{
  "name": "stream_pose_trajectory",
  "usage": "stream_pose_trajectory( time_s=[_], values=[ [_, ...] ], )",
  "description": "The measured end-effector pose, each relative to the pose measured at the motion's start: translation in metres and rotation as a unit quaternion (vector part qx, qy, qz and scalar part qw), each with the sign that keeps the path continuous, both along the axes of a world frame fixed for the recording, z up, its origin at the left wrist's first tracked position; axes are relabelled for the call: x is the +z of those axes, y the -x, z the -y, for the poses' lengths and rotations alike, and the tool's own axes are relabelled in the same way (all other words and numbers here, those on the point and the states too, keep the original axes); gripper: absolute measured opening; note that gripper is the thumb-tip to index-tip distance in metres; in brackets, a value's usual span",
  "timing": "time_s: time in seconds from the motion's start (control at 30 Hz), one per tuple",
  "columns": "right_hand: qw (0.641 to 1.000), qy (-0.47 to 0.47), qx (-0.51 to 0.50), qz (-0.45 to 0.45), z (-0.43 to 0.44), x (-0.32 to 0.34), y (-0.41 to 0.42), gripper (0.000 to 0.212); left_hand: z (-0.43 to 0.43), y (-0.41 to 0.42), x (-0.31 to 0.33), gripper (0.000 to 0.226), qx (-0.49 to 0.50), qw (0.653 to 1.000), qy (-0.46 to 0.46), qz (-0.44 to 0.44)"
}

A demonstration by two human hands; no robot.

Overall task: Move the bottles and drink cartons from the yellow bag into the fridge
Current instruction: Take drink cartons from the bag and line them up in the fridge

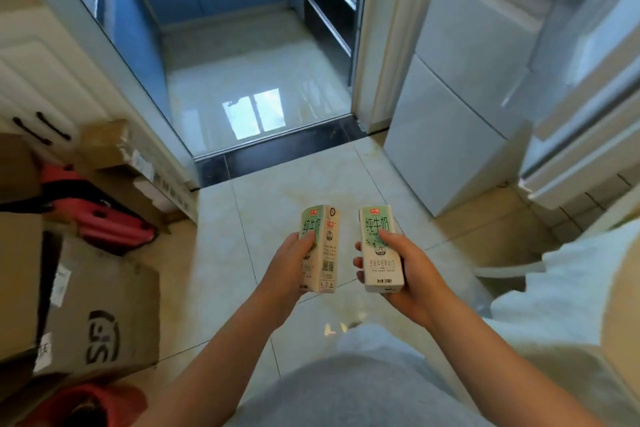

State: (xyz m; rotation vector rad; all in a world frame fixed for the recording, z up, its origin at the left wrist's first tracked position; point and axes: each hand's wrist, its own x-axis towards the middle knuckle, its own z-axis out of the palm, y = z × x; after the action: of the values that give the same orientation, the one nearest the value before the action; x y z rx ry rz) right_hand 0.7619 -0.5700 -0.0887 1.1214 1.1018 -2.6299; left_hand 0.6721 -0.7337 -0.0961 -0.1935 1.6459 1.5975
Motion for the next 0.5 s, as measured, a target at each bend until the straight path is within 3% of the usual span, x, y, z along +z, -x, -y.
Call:
stream_pose_trajectory(
  time_s=[0.5],
  values=[
    [1.0, -0.02, 0.015, 0.011, -0.07, 0.002, 0.272, 0.025, -0.072, 0.25, 0.007, 0.025, 0.043, 0.994, 0.057, -0.084]
  ],
)
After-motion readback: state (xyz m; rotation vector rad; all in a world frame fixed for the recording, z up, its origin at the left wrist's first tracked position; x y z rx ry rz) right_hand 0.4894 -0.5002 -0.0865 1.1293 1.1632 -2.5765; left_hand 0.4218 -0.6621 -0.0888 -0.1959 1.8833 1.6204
